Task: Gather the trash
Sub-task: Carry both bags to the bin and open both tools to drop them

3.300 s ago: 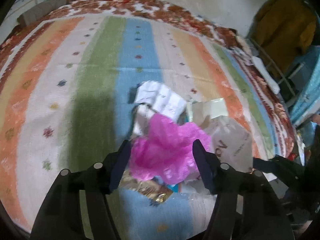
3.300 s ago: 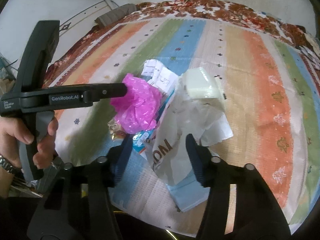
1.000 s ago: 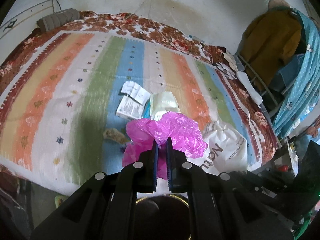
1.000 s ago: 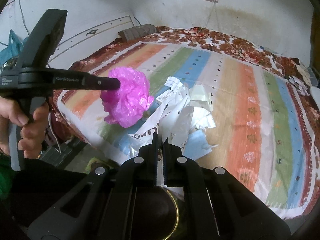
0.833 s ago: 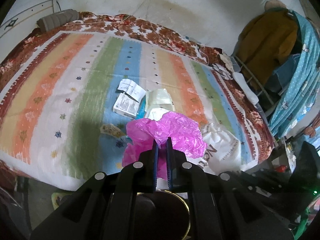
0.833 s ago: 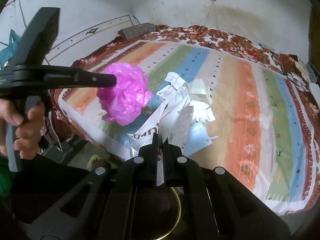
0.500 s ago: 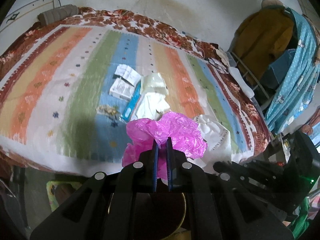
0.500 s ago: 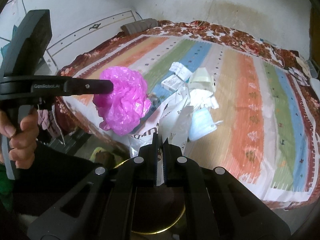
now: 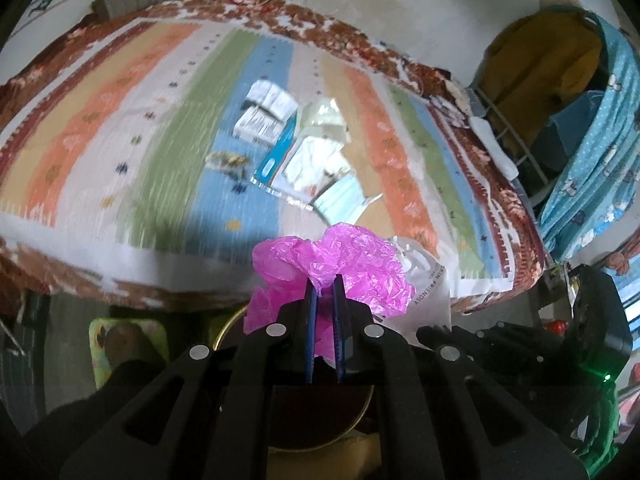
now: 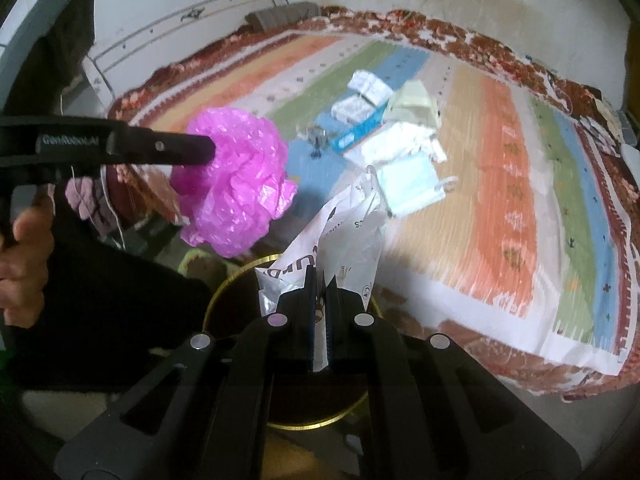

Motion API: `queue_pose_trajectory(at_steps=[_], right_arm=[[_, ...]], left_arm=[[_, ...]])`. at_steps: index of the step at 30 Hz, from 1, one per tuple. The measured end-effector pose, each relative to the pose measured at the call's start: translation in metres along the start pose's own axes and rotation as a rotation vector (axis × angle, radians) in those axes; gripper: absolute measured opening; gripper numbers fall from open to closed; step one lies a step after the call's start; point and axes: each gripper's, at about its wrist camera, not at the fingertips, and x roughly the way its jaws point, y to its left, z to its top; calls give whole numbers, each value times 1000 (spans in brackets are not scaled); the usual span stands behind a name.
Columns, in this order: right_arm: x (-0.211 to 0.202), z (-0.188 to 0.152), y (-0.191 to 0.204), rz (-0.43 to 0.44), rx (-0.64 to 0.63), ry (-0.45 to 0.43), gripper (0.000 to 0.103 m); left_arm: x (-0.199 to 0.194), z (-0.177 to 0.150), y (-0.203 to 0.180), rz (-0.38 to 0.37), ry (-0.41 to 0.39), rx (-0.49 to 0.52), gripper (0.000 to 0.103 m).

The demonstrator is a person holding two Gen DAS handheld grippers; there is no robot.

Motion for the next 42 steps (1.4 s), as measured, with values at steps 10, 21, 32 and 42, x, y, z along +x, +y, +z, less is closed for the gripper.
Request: queue_pose_trajectory(at_steps=[10, 21, 32, 42], right_arm=[[35, -24, -4, 35, 66, 169, 3], [52, -26, -17, 74, 164, 241, 30], [44, -21, -23, 49, 185, 194, 32], [37, -14, -34, 39, 225, 146, 48]], left_arm=[[24, -21, 10, 73, 95, -59, 6], [44, -22, 17, 60, 177, -122, 30], [34, -16, 21, 77, 131, -137, 50], [25, -4, 29, 111, 73, -152, 72]])
